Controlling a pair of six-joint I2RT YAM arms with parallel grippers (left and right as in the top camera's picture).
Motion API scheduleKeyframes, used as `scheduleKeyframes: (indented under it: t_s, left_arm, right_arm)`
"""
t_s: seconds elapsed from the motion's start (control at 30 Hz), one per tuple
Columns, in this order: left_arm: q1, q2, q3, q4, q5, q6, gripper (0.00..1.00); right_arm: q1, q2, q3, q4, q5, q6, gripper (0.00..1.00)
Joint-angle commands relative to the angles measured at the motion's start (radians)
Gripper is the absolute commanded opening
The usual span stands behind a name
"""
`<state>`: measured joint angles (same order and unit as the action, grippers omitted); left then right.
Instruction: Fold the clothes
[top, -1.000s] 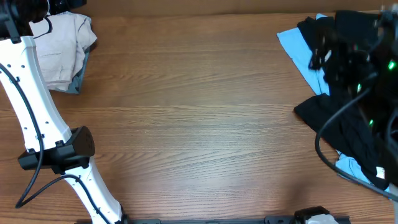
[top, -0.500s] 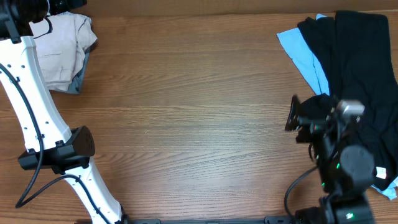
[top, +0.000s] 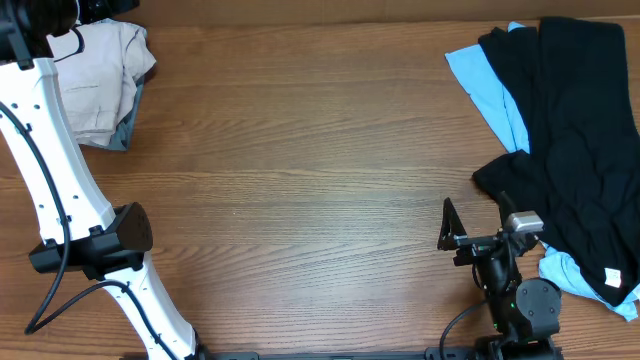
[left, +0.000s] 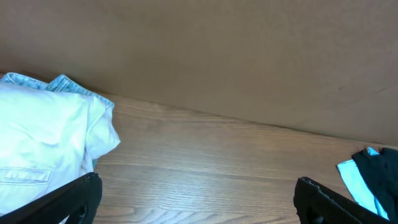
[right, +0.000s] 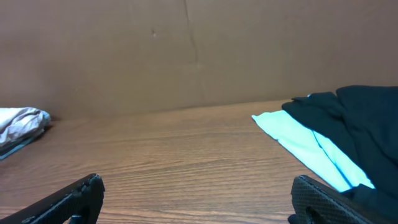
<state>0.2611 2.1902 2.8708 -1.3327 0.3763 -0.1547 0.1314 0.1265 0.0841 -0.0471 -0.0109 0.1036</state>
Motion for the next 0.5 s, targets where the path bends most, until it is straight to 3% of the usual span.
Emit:
scheduleKeyframes:
  t_s: [0.0,0.47]
  left_arm:
    - [-0.008,-0.008,0.003,0.001,0.013,-0.01,1.0]
    - [-0.008,-0.008,0.003,0.001,0.013,-0.01,1.0]
  right_arm:
    - [-0.005,-0.04,-0.048,-0.013,-0.018,-0.007,1.0]
    - [-0.005,-0.124,-0.076,-0.034,-0.014,0.0,1.0]
